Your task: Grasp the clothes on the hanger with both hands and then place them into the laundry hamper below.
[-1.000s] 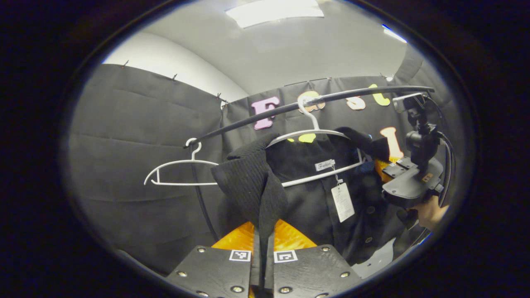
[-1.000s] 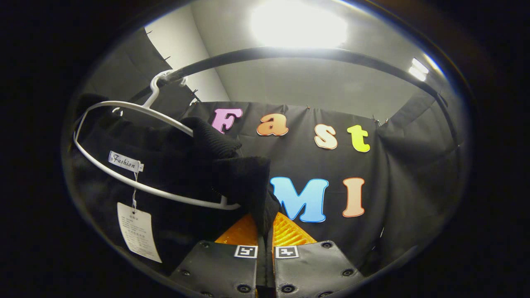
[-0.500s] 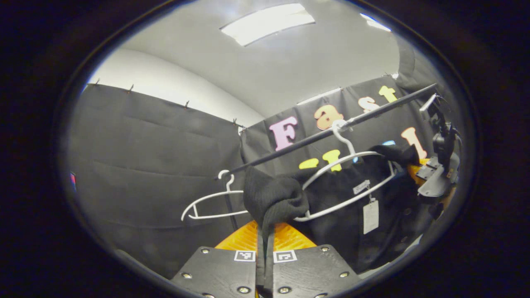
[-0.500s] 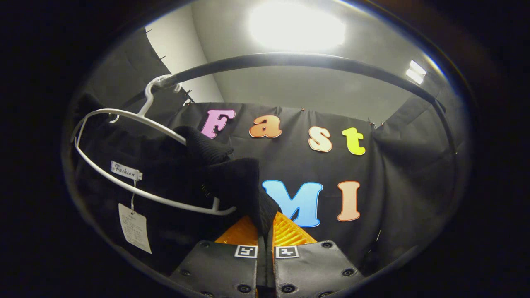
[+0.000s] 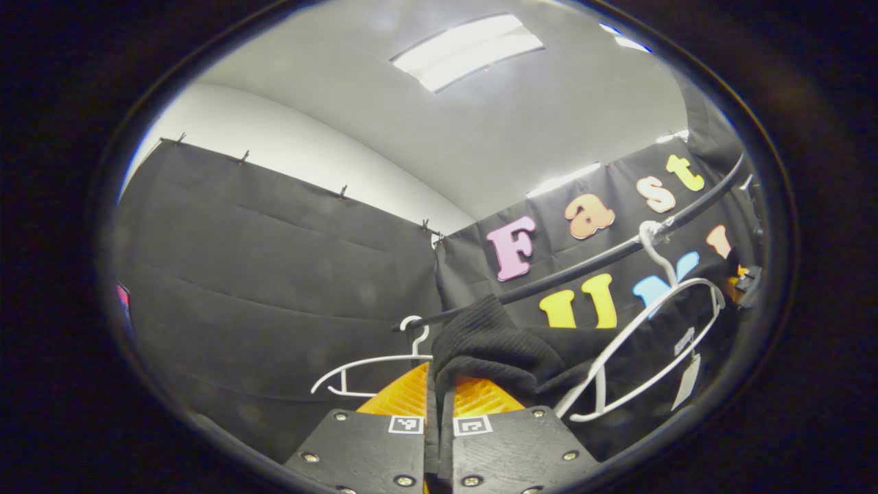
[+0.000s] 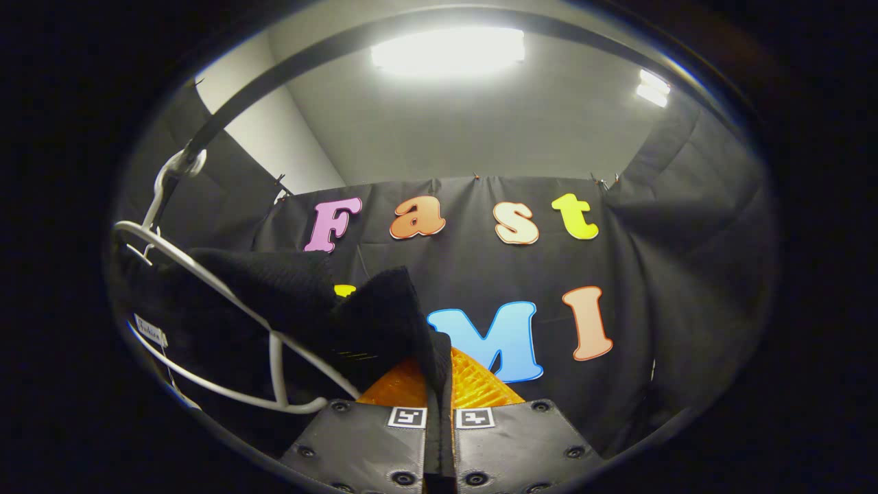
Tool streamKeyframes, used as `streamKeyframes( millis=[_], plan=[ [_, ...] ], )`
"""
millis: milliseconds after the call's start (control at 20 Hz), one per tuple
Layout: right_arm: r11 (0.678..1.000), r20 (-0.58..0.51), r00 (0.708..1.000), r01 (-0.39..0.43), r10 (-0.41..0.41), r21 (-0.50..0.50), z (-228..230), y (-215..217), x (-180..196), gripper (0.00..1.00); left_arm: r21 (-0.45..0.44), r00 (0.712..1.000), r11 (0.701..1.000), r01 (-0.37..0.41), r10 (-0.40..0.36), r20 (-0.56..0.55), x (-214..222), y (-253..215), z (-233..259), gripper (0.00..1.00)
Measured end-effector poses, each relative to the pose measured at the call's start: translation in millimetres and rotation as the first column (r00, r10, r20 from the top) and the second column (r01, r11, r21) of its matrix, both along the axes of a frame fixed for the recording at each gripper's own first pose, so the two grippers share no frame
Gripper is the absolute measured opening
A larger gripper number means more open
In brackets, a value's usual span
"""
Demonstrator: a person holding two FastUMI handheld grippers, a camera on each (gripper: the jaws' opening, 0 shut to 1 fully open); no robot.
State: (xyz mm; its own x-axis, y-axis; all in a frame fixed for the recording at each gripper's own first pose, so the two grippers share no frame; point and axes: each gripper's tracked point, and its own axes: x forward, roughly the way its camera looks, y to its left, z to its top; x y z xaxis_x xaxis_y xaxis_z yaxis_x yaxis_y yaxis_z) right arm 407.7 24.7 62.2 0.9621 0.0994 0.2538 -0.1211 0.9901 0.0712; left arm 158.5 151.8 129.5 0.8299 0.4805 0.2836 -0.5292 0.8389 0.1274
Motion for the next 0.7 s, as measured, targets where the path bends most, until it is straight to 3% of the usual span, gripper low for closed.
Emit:
streamKeyframes(
  millis=[150, 350, 700],
  plan=[
    [0.996, -0.123, 0.991, -0.037, 0.047, 0.08, -34, 1, 19, 0.01, -0.068, 0.999, 0.997, 0.039, -0.041, -0.027, 20, 8, -22, 0.0],
    [0.984, -0.313, 0.943, -0.061, 0.111, 0.165, -100, 3, 27, 0.01, -0.215, 0.987, 0.972, 0.091, -0.117, -0.114, 38, 6, -85, 0.0],
    [0.995, -0.394, 0.913, -0.093, 0.104, 0.048, -157, 4, -14, 0.01, -0.199, 0.966, 0.976, 0.083, -0.128, -0.225, 23, -11, -145, 0.0]
  ],
)
